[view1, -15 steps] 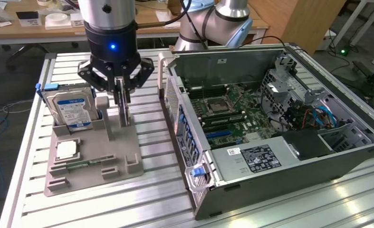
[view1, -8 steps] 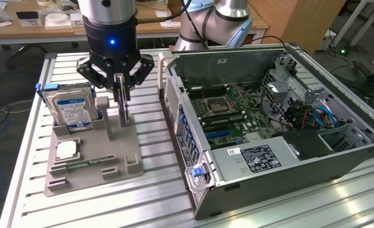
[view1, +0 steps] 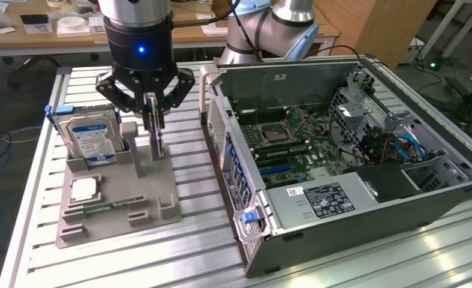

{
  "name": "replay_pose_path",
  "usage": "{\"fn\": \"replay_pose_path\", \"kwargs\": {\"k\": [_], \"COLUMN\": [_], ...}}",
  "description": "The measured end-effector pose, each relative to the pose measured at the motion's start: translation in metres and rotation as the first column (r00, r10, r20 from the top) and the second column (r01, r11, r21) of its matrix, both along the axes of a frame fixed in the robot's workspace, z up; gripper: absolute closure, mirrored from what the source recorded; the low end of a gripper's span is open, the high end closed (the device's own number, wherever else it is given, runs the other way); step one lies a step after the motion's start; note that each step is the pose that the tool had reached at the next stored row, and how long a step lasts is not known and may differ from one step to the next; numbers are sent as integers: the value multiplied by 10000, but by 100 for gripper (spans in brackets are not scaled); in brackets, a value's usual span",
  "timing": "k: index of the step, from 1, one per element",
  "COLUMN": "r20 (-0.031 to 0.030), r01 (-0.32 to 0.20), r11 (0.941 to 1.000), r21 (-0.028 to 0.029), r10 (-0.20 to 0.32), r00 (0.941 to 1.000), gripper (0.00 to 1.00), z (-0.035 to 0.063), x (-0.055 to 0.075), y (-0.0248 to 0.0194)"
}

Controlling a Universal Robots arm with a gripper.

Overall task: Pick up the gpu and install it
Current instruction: 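Pick up the gpu and move the gpu toward the slot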

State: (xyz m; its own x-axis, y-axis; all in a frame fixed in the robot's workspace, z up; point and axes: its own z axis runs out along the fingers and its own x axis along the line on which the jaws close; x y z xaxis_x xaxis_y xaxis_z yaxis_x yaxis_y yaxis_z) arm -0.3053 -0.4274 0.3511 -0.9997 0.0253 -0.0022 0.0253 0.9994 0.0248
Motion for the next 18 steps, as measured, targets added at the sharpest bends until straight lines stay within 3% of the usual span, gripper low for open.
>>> {"fn": "replay_pose_path", "kwargs": {"k": [2, 18], "r20": [-1, 0], "r01": [-22, -99], "r11": [10000, 9999], "r21": [-20, -21], "r10": [22, 99], "r00": [10000, 10000], "gripper": [72, 72], "z": [12, 196], "x": [1, 0], "y": [0, 1]}}
